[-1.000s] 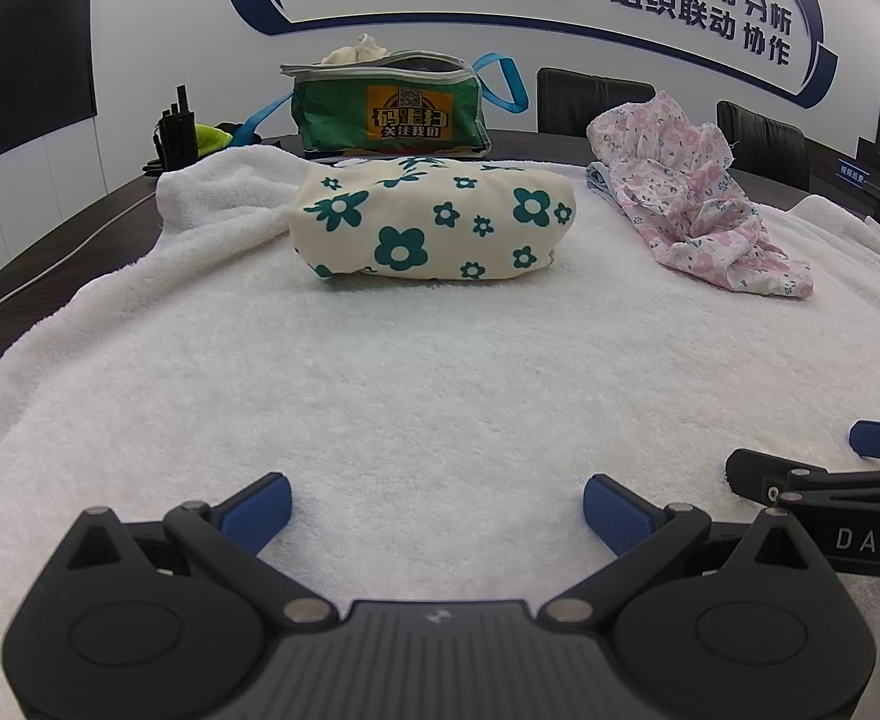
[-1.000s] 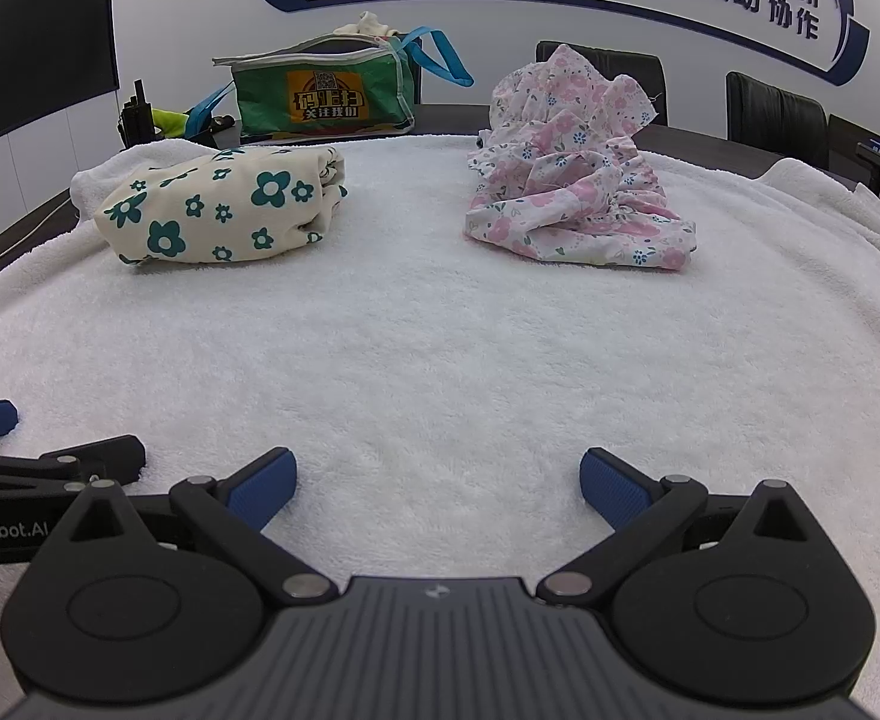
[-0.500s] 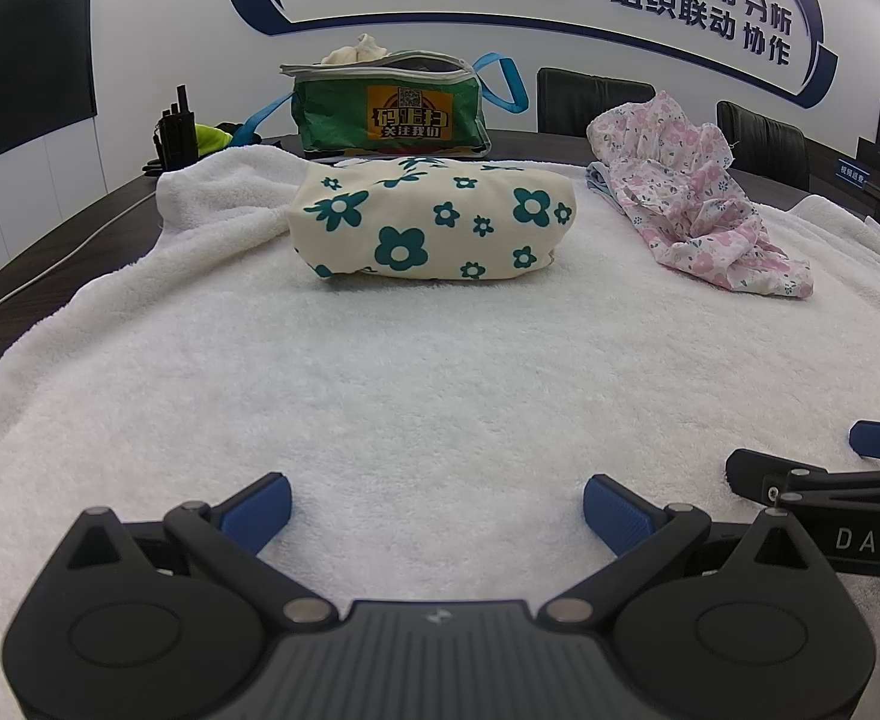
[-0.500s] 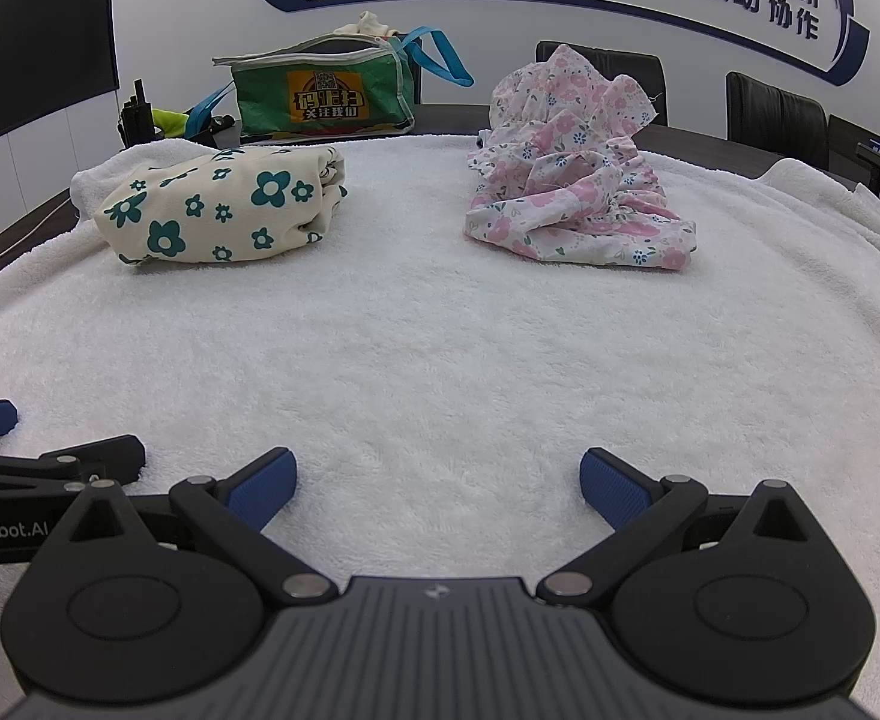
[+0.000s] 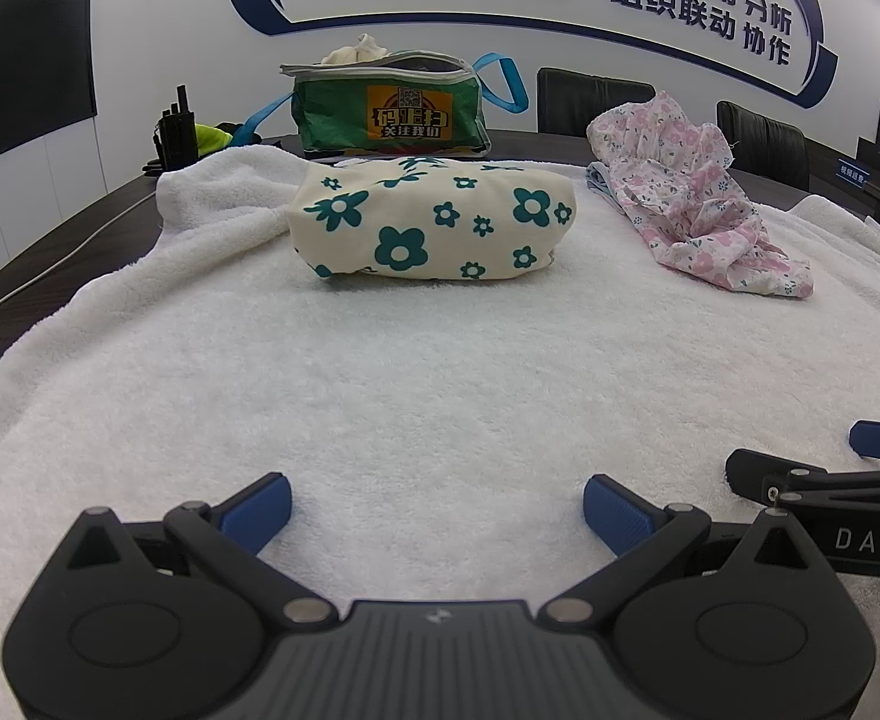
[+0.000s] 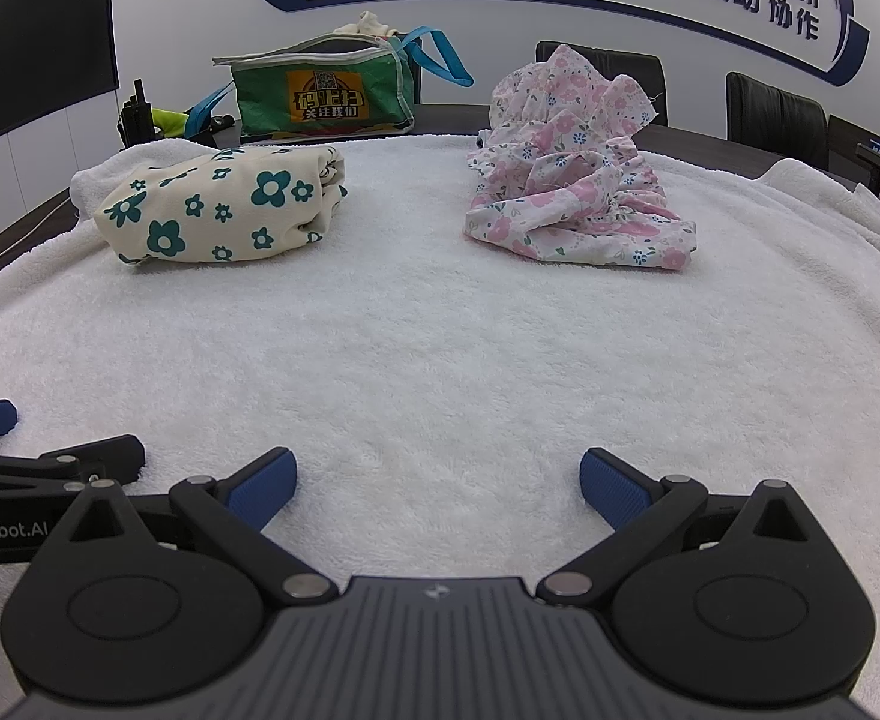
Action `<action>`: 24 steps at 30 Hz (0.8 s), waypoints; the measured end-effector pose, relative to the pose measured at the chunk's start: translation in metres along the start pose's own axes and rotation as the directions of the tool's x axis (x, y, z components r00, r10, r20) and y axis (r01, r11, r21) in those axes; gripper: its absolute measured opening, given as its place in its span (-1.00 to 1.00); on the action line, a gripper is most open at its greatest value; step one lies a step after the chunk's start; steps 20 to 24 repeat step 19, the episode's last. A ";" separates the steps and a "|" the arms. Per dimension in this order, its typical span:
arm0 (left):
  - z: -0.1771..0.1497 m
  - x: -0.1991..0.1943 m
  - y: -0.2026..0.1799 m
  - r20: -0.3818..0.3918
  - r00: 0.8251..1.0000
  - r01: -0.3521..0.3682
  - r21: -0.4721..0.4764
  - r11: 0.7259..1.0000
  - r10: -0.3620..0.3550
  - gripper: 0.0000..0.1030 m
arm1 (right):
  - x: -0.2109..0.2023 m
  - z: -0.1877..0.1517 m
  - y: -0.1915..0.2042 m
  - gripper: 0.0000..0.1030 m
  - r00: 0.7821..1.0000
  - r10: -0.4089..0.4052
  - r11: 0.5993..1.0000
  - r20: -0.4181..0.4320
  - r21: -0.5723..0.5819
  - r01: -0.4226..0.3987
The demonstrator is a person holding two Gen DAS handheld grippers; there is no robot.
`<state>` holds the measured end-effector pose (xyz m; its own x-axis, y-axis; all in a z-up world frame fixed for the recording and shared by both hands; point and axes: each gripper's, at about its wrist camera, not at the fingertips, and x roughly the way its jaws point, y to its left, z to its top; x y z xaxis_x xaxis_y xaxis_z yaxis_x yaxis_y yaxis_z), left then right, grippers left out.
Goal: Fold clothes
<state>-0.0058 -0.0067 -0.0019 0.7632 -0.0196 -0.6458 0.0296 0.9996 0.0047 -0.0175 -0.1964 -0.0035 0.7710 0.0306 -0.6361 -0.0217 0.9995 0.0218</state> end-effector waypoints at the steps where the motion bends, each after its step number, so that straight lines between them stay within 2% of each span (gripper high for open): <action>1: 0.000 0.000 0.000 0.000 1.000 0.000 0.000 1.000 0.000 1.00 | 0.000 0.000 0.000 0.99 1.000 0.000 1.000 0.000 0.000 0.000; 16: -0.001 -0.001 0.003 0.008 1.000 0.015 -0.018 1.000 -0.015 1.00 | 0.000 0.001 0.001 0.99 1.000 -0.003 1.000 -0.001 -0.001 0.003; 24: 0.000 0.000 0.000 0.003 1.000 0.001 -0.001 1.000 -0.001 1.00 | 0.000 0.001 0.001 0.99 1.000 -0.002 1.000 0.000 0.000 0.002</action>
